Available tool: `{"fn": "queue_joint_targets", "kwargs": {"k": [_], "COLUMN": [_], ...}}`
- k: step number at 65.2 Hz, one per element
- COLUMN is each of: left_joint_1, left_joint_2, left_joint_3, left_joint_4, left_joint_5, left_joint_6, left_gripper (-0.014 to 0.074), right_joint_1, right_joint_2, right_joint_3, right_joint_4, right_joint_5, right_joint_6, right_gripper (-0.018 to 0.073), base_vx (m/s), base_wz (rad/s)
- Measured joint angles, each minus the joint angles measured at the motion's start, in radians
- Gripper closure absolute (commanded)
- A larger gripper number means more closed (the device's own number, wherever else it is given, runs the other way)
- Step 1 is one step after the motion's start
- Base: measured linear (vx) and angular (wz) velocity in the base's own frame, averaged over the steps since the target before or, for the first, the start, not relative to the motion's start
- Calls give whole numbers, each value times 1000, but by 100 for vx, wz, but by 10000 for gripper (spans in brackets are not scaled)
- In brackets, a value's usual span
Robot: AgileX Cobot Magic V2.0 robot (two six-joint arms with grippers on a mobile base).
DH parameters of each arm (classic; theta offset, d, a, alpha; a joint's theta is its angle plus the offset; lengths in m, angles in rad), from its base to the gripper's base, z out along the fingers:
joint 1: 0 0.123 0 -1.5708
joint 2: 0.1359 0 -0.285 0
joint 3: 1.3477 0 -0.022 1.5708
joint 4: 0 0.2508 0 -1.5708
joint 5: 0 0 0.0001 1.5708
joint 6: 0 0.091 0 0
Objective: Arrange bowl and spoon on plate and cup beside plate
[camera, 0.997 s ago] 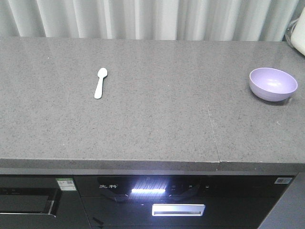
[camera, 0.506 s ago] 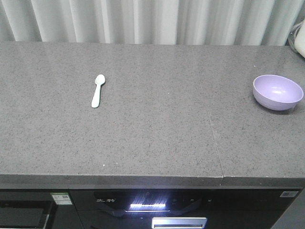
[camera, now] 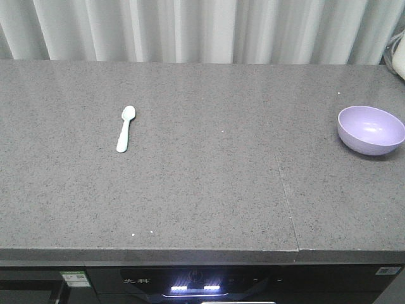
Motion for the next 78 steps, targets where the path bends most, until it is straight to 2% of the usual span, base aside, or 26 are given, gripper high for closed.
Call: {"fn": "queue_joint_targets", "kwargs": {"k": [78], "left_joint_1": [0], "left_joint_2": [0], "left_joint_3": [0], "left_joint_4": [0], "left_joint_5": [0], "left_joint_6": [0], "left_gripper": [603], "right_joint_1": [0], "right_joint_2": [0], "right_joint_3": [0], "right_joint_4": [0], "right_joint_5": [0], "right_joint_6": [0], "right_gripper": [565], "base_vx": [3], "base_wz": [-1]}}
